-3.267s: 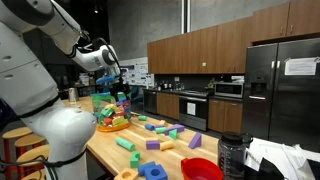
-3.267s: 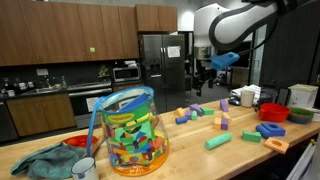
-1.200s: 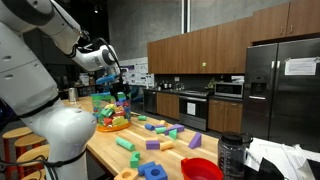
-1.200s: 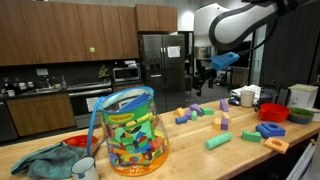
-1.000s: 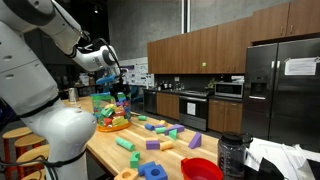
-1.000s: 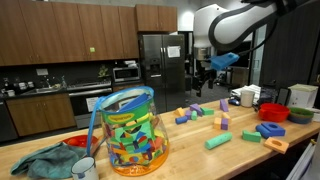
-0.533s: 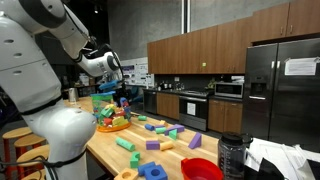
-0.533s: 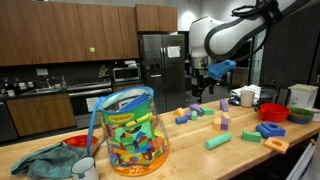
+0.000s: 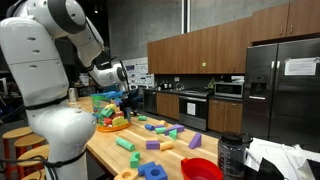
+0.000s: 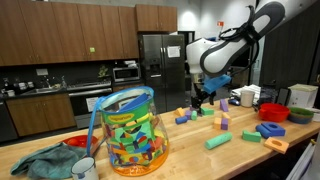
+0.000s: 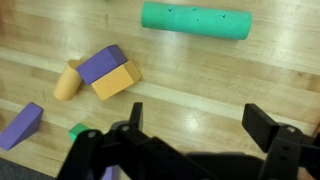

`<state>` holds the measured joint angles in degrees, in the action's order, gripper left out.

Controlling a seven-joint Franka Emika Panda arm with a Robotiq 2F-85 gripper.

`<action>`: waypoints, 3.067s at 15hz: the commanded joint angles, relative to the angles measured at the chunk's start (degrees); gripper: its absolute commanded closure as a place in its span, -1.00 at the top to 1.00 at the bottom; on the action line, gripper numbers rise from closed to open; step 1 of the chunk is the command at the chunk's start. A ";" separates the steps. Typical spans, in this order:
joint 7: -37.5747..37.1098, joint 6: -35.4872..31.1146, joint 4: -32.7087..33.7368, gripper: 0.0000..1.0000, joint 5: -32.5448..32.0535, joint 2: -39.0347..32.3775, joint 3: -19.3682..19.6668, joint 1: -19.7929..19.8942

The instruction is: Put the blue cylinder and the orange triangle into the bag

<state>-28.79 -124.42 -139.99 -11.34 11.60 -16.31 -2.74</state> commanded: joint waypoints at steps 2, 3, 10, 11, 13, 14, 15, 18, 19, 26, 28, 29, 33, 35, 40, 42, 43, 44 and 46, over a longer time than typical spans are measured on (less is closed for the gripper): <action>-3.18 -3.63 -2.11 1.00 -2.69 -4.06 1.90 -0.64; -3.73 -4.85 -2.43 1.00 -2.99 -4.96 2.25 -0.67; -6.94 -26.82 -4.48 1.00 -3.60 -11.07 4.92 -1.61; -7.31 -29.07 -4.44 1.00 -4.18 -11.73 5.27 -1.83; -8.85 -32.77 -4.20 1.00 -6.71 -13.01 6.20 -2.29; -10.01 -34.02 -4.03 1.00 -8.54 -13.49 6.79 -2.55; -12.02 -35.01 -3.85 1.00 -11.32 -13.86 5.88 -1.20; -18.97 -34.76 -2.97 1.00 -20.83 -13.96 7.10 -1.30; -15.19 -34.68 -3.68 1.00 -16.16 -13.87 6.30 -1.38; -19.09 -33.01 -2.94 1.00 -21.20 -14.22 6.88 -1.49; -21.61 -31.91 -1.60 1.00 -23.10 -15.59 6.74 -1.99; -23.07 -31.57 -0.82 1.00 -23.71 -16.25 6.41 -2.49; -26.25 -29.63 2.46 1.00 -22.57 -17.36 4.49 -5.14; -27.61 -29.27 4.54 1.00 -23.14 -18.16 4.02 -6.28; -30.09 -29.95 9.10 1.00 -24.49 -20.65 4.77 -7.25; -30.78 -30.55 10.66 1.00 -25.22 -21.55 5.83 -6.81; -31.43 -31.11 11.57 1.00 -25.79 -22.11 6.58 -6.64; -32.32 -32.02 12.44 1.00 -26.45 -22.52 7.47 -6.28; -34.07 -34.01 14.28 1.00 -27.35 -23.58 9.24 -5.78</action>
<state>-59.64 -155.95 -128.57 -36.08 -10.13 -9.31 -9.34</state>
